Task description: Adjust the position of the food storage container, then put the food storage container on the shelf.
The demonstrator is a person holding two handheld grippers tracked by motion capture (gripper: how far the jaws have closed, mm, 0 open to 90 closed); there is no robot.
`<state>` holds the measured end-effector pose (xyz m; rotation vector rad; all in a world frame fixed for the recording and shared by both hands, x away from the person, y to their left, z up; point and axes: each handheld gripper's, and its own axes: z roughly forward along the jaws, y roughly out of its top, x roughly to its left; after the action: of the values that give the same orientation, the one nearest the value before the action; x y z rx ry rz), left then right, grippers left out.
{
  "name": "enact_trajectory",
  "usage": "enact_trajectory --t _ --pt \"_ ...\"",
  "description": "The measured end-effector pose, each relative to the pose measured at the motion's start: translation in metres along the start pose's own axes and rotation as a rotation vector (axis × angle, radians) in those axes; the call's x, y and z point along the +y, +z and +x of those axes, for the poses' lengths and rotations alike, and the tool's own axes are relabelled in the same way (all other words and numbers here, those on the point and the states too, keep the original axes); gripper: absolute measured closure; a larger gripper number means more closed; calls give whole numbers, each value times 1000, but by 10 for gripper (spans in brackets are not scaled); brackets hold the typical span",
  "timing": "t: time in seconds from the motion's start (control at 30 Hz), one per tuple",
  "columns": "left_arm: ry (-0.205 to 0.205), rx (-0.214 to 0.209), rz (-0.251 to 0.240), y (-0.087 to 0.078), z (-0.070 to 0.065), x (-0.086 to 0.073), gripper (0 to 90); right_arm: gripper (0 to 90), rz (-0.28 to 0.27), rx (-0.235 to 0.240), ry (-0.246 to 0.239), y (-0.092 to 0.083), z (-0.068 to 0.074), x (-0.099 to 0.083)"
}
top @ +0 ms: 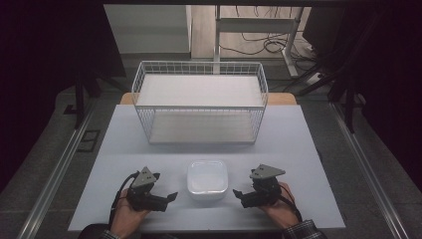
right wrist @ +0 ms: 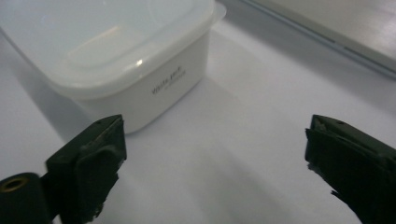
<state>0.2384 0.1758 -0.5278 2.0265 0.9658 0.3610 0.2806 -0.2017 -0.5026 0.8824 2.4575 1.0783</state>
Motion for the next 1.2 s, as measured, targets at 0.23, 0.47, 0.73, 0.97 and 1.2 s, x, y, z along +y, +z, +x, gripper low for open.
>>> enact_trajectory --t 0.23,0.47,0.73,0.97,1.2 --pt "24 17 0 0 -1 -1 48 19 21 14 -5 4 -1 -3" --pt "-15 -6 -14 -3 4 0 54 18 2 16 -4 2 -3 -1" --pt "-40 -50 -23 -5 5 6 63 12 -4 44 -11 1 -3 6" --pt "-26 -64 -26 -6 2 15 54 13 -30 66 15 0 -4 14" --pt "-52 -127 -41 3 -2 29 52 0 -37 86 19 2 4 26"
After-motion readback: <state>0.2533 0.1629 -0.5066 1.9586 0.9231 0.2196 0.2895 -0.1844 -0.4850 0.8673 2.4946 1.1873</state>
